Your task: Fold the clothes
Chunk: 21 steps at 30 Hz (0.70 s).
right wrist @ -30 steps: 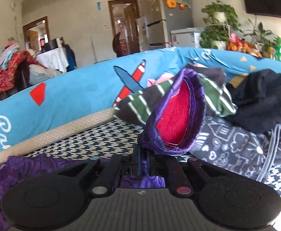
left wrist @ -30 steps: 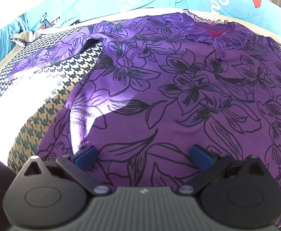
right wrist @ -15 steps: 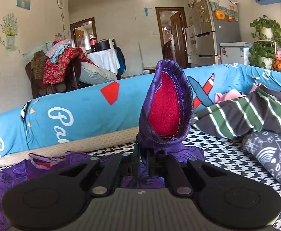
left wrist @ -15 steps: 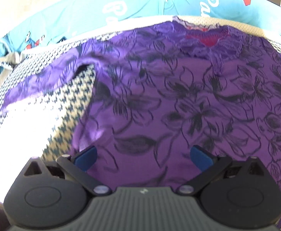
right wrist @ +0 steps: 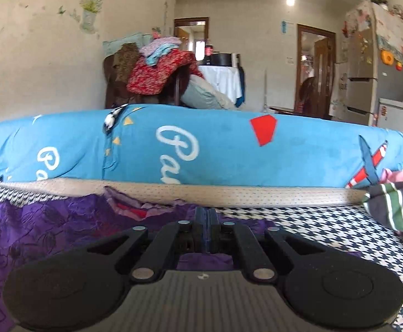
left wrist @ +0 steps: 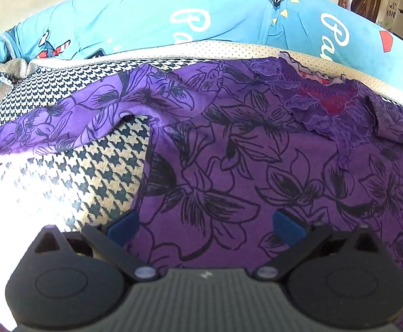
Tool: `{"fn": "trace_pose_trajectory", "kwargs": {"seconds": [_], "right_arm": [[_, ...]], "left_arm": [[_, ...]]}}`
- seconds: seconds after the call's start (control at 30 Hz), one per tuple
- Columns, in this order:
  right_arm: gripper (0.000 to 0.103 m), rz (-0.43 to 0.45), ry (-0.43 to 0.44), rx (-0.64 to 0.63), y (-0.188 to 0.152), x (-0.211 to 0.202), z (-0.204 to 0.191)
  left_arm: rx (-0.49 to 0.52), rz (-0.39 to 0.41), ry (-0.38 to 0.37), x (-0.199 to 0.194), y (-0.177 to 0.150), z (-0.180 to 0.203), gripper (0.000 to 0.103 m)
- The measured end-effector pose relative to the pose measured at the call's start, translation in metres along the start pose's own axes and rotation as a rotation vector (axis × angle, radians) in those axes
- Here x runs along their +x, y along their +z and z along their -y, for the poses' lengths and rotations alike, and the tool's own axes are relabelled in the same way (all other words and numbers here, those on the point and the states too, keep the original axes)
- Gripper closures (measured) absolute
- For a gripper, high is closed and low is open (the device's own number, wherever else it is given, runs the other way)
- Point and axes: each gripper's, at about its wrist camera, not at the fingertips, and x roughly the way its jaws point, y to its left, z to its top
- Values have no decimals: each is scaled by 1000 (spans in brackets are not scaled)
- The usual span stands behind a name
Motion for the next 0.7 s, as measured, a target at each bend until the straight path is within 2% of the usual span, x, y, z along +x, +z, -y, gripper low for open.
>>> {"fn": "trace_pose_trajectory", "kwargs": {"seconds": [0.1, 0.17, 0.27, 0.37, 0.43, 0.5, 0.57, 0.7], "right_arm": [[100, -18, 66, -131, -8, 4, -34], [100, -27, 78, -198, -14, 7, -45], [99, -79, 59, -265, -23, 17, -46], [98, -126, 32, -270, -28, 26, -32], [88, -138, 17, -275, -30, 29, -23], [70, -150, 7, -293, -31, 33, -18], [62, -164, 8, -306, -33, 37, -16], [58, -202, 25, -334, -39, 48, -16]], "left_arm": [[-31, -6, -18, 1, 1, -6, 0], [-45, -18, -29, 3, 1, -9, 0], [-54, -39, -37, 8, 1, -10, 0], [-64, -42, -38, 11, 2, -10, 0], [-70, -46, -40, 12, 2, -10, 0], [-72, -58, -45, 15, 2, -9, 0], [-68, -66, -46, 17, 2, -7, 0], [-67, -78, -48, 19, 1, -6, 0]]}}
